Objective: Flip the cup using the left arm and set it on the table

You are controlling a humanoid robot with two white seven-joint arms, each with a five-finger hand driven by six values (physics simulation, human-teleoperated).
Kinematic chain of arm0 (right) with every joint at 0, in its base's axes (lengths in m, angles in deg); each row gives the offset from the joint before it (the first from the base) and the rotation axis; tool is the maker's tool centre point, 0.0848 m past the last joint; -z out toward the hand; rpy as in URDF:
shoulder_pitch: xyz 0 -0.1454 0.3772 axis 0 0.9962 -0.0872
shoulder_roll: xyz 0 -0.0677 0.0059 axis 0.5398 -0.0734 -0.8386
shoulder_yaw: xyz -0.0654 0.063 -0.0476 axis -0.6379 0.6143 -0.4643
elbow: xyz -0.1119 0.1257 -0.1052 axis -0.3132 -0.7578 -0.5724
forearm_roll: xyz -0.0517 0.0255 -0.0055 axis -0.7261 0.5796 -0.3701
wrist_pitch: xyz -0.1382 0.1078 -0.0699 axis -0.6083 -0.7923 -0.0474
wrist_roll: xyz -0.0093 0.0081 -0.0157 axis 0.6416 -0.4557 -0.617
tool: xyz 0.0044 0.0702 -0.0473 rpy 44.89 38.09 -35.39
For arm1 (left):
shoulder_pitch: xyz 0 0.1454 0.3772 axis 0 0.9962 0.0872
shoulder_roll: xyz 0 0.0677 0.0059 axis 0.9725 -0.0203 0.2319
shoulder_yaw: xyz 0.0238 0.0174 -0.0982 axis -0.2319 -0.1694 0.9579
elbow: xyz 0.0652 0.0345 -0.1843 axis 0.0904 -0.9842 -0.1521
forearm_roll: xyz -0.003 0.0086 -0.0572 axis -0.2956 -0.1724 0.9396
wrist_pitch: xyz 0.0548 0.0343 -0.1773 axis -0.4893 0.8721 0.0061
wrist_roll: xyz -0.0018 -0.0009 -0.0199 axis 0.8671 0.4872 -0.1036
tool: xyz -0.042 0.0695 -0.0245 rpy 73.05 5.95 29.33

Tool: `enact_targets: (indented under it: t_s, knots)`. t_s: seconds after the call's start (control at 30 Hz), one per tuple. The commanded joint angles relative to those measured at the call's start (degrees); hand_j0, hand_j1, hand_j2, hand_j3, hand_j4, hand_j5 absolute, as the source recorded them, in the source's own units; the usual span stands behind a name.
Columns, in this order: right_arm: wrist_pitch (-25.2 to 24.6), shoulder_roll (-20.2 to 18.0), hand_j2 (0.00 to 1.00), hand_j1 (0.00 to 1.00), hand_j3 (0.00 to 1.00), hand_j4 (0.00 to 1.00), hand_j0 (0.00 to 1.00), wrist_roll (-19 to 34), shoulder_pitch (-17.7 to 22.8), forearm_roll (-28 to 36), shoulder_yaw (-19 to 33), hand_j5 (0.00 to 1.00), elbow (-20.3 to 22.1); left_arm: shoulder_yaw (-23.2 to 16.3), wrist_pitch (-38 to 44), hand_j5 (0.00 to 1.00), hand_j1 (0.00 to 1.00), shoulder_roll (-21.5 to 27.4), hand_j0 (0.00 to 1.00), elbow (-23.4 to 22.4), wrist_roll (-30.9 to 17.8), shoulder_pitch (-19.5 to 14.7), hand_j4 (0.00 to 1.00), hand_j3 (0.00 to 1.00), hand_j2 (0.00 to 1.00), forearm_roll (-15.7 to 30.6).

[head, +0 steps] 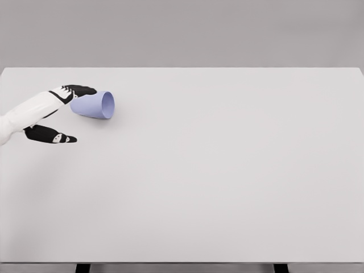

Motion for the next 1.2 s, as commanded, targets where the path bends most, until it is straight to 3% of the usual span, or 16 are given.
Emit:
enact_targets:
  t_s: [0.0,0.17,0.3,0.4,0.43,0.47,0.53,0.57,0.67,0.73,0.77,0.8,0.87,0.93,0.97,1.17]
  knots:
    - [-0.02,0.0,1.0,1.0,1.0,1.0,1.0,0.04,0.0,0.05,0.07,1.0,-0.05,0.01,0.15,1.0,1.0,-0.18,1.0,0.48,0.03,0.0,1.0,1.0,1.0,0.46]
    - [-0.02,0.0,1.0,1.0,1.0,1.0,1.0,-0.05,0.0,0.05,-0.11,1.0,-0.05,0.8,0.15,1.0,1.0,-0.01,1.0,0.39,0.03,-1.23,1.0,1.0,1.0,0.11]
    - [-0.02,0.0,1.0,1.0,1.0,1.0,1.0,-0.05,0.09,0.05,-0.11,1.0,-0.05,1.15,0.15,1.0,1.0,0.34,1.0,0.3,-1.82,-5.88,1.0,1.0,1.0,0.11]
    - [-0.02,0.0,1.0,1.0,1.0,1.0,1.0,-0.05,0.0,0.05,-0.02,1.0,-0.05,-1.13,0.15,1.0,1.0,4.29,1.0,0.3,-0.5,-8.52,1.0,1.0,1.0,0.55]
    - [-0.02,0.0,1.0,1.0,1.0,1.0,1.0,-0.05,0.0,0.05,-0.02,1.0,-0.05,-4.2,0.15,1.0,1.0,7.63,1.0,0.48,0.46,-8.79,1.0,1.0,1.0,0.64]
    - [-0.02,0.0,1.0,1.0,1.0,1.0,1.0,-0.05,0.0,0.05,-0.02,1.0,-0.05,-10.96,2.01,1.0,1.0,10.8,1.0,1.09,4.59,-11.33,1.0,1.0,1.0,0.64]
    - [-0.02,0.0,1.0,1.0,1.0,1.0,1.0,-0.05,0.0,0.05,-0.02,1.0,-0.05,-20.02,2.9,1.0,1.0,12.3,1.0,0.48,10.04,-16.08,1.0,1.0,1.0,0.37]
    - [-0.02,0.0,1.0,1.0,1.0,1.0,1.0,-0.05,0.09,0.05,-0.02,1.0,-0.05,-23.1,3.25,1.0,1.0,12.47,1.0,0.04,10.14,-18.54,1.0,1.0,1.0,0.46]
    - [-0.02,0.0,1.0,1.0,1.0,1.0,1.0,-0.05,0.0,0.05,-0.02,1.0,-0.05,-26.88,6.32,1.0,1.0,12.91,1.0,0.21,10.14,-20.21,1.0,1.0,1.0,1.42]
    - [-0.02,0.0,1.0,1.0,1.0,1.0,1.0,-0.05,0.0,0.05,-0.02,1.0,-0.05,-29.16,12.01,1.0,1.0,13.08,1.0,0.21,9.78,-20.39,1.0,1.0,1.0,8.43]
    - [-0.02,0.0,1.0,1.0,1.0,1.0,1.0,-0.05,0.0,0.05,-0.02,1.0,-0.05,-29.7,16.78,1.0,1.0,14.31,1.0,0.21,8.29,-20.39,1.0,1.0,1.0,14.34]
    - [-0.02,0.0,1.0,1.0,1.0,1.0,1.0,-0.05,0.0,0.05,-0.02,1.0,-0.05,-29.7,17.92,1.0,1.0,14.67,1.0,0.48,7.5,-20.39,1.0,1.0,1.0,15.22]
    - [-0.02,0.0,1.0,1.0,1.0,1.0,1.0,-0.05,0.0,0.05,-0.02,1.0,-0.05,-30.4,24.16,1.0,1.0,14.06,1.0,0.48,7.67,-20.39,1.0,1.0,1.0,14.7]
    - [-0.02,0.0,1.0,1.0,1.0,1.0,1.0,-0.05,0.0,0.05,-0.02,1.0,-0.05,-32.07,25.13,1.0,1.0,14.05,1.0,0.48,9.16,-20.39,1.0,1.0,1.0,12.51]
    - [-0.02,0.0,1.0,1.0,1.0,1.0,1.0,-0.05,0.0,0.05,-0.02,1.0,-0.05,-32.33,25.13,1.0,1.0,13.97,1.0,0.74,10.4,-20.3,1.0,1.0,1.0,9.17]
    - [-0.02,0.0,1.0,1.0,1.0,1.0,1.0,-0.05,0.09,0.05,-0.02,1.0,-0.05,-32.42,27.77,1.0,1.0,10.19,1.0,0.74,10.49,-20.21,1.0,1.0,1.0,1.25]
